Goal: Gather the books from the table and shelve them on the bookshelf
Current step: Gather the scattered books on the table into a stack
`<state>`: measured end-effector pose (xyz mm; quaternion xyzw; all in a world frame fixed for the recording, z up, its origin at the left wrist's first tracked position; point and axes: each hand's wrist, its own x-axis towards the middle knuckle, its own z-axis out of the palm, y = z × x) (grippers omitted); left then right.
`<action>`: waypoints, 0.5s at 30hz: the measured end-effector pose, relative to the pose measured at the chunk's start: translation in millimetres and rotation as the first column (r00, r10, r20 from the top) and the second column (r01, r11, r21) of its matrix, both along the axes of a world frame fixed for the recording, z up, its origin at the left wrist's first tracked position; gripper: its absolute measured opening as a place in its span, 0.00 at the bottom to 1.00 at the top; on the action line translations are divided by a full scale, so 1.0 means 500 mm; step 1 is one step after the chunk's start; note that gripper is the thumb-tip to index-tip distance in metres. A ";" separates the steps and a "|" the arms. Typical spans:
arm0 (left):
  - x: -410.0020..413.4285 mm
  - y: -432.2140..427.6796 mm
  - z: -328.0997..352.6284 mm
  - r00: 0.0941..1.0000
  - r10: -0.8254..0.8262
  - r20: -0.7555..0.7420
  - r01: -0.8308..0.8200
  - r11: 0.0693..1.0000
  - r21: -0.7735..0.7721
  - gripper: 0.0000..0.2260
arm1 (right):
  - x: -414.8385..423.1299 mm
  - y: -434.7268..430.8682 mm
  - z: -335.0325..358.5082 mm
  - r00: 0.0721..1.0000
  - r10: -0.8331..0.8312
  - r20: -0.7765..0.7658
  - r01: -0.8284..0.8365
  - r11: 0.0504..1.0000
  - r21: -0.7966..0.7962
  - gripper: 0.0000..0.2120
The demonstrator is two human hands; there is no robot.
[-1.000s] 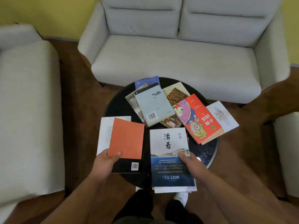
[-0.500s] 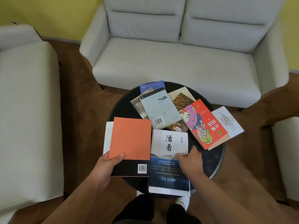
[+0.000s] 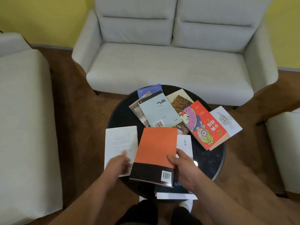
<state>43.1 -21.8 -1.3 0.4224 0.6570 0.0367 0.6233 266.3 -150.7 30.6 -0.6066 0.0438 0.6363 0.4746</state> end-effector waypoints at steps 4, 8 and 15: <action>-0.086 0.054 -0.079 0.829 -0.090 -0.551 0.145 0.988 0.057 0.27 | 0.015 -0.008 -0.002 0.998 -0.064 -0.022 0.064 0.998 0.015 0.11; -0.098 0.050 -0.108 0.954 -0.015 -0.300 -0.005 0.998 -0.066 0.16 | 0.020 -0.013 -0.004 0.996 -0.084 -0.019 0.085 0.995 0.043 0.12; -0.111 0.050 -0.049 0.979 0.196 0.060 -0.190 0.978 -0.090 0.09 | 0.039 -0.027 0.004 0.989 -0.143 -0.044 0.146 0.985 0.093 0.13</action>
